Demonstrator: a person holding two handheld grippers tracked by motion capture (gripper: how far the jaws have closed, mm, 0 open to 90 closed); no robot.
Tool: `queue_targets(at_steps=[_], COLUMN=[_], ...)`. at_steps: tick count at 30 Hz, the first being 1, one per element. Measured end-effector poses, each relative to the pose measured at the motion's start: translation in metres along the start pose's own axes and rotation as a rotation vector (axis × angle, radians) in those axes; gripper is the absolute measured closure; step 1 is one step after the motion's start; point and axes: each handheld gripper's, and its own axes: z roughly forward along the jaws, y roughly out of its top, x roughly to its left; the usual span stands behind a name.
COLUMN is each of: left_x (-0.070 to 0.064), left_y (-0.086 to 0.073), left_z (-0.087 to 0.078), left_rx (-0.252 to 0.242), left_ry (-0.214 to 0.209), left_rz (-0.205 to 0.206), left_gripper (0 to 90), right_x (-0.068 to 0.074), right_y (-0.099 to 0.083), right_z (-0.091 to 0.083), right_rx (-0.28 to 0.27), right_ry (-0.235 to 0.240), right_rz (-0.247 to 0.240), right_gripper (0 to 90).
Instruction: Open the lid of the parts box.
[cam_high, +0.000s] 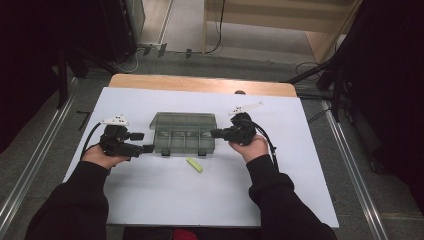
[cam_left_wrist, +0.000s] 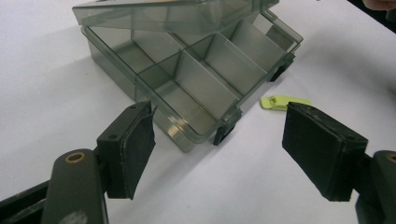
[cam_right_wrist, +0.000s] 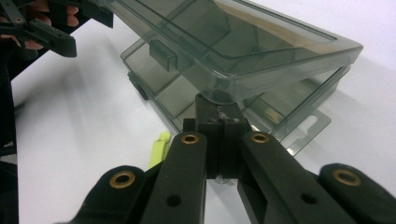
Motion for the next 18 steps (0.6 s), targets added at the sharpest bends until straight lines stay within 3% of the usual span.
queue_targets(at_steps=[5, 8, 11, 18], left_x=[0.005, 0.009, 0.012, 0.023], left_y=[0.000, 0.001, 0.004, 0.015], left_z=[0.003, 0.004, 0.005, 0.008], left_rx=[-0.035, -0.024, 0.007, -0.009], left_ry=[0.041, 0.029, 0.044, 0.047], left_rz=[0.046, 0.016, 0.025, 0.005], left_gripper=[27.1, 27.1, 27.1, 27.2], right_x=[0.000, 0.000, 0.000, -0.001], right_y=[0.001, 0.001, 0.001, 0.003], right_z=[0.000, 0.000, -0.002, -0.002], right_rx=[0.003, 0.005, 0.006, 0.002], right_ry=[0.004, 0.003, 0.001, 0.003], right_rz=[0.004, 0.005, 0.003, 0.008], right_gripper=[90.0, 90.0, 90.0, 90.0])
